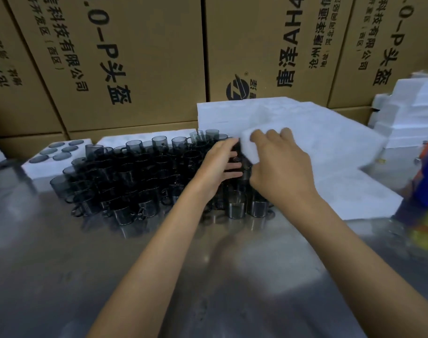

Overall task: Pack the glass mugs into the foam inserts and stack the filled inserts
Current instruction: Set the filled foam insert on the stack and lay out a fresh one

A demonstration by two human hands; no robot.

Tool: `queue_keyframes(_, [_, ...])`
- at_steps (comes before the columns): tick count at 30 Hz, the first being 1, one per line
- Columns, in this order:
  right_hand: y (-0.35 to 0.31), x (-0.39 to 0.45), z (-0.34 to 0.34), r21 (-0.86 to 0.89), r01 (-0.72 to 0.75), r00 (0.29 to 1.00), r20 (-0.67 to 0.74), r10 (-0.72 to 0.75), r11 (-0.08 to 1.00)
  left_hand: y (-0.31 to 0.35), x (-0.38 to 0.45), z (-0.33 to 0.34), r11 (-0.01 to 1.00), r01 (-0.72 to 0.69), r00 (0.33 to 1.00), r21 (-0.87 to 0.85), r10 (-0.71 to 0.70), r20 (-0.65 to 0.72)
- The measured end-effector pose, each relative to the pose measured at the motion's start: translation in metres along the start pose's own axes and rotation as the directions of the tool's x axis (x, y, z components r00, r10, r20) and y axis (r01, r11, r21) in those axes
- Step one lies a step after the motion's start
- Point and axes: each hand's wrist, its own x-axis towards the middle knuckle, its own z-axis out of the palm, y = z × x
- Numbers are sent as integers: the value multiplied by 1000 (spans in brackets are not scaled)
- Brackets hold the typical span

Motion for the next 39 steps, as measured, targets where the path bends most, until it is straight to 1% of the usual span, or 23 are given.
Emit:
queue_keyframes(2, [-16,-2,-7,36,221,975,0,-221,975,3,-11,-26,980,57,996,-188,-42,83])
queue_keyframes(3, [-20,-3,-8,68,298,954,13,-299,952,3,-15,-41,953,82,992,-292,-50,115])
queue_keyframes(5, [-26,-6,-7,137,388,917,40,-397,911,2,-23,-75,877,116,987,-466,-48,154])
queue_keyframes(7, [-28,-10,1,176,443,890,34,-456,879,2,-31,-106,821,101,991,-562,-33,130])
queue_keyframes(10, [-33,-16,16,221,515,846,22,-532,828,0,-43,-147,794,21,1000,-608,-7,25])
queue_keyframes(12, [-33,-21,25,250,564,814,-8,-581,787,-1,-51,-170,821,-23,999,-570,33,7])
queue_keyframes(14, [-30,-27,31,267,577,808,-45,-588,772,0,-60,-192,877,-41,999,-479,36,-20])
queue_keyframes(16, [-24,-31,36,316,554,824,-80,-561,770,-3,-70,-213,926,14,999,-376,-33,-44])
queue_keyframes(17, [-21,-33,38,361,537,834,-92,-544,763,-6,-75,-221,946,67,997,-316,-79,-24])
queue_keyframes(19, [-13,-41,43,442,511,845,-100,-525,737,-13,-85,-229,976,169,986,-139,-167,26])
queue_keyframes(21, [-4,-49,49,525,457,860,-56,-507,718,-18,-94,-228,974,223,971,34,-225,83])
queue_keyframes(23, [5,-56,52,649,334,882,40,-469,683,-22,-100,-224,949,270,948,163,-291,127])
queue_keyframes(26, [19,-59,51,836,116,907,130,-400,536,-26,-104,-220,907,336,892,255,-393,222])
queue_keyframes(28, [27,-59,48,883,-33,914,217,-344,467,-31,-103,-217,874,366,848,320,-455,273])
queue_keyframes(29, [30,-58,47,888,-102,913,262,-311,448,-35,-101,-215,866,369,840,338,-466,278])
queue_keyframes(31, [33,-59,44,885,-228,903,348,-250,407,-39,-97,-205,864,348,846,364,-456,275])
queue_keyframes(33, [31,-61,47,867,-286,909,380,-170,409,-41,-95,-194,860,331,851,388,-449,271])
queue_keyframes(36, [26,-56,60,836,-304,942,335,14,457,-44,-92,-185,866,316,857,388,-436,276])
queue_keyframes(38, [24,-44,70,793,-292,951,298,77,534,-44,-92,-180,863,288,864,414,-420,276])
queue_keyframes(39, [25,-37,75,755,-294,949,303,85,587,-44,-93,-178,859,270,873,434,-409,266])
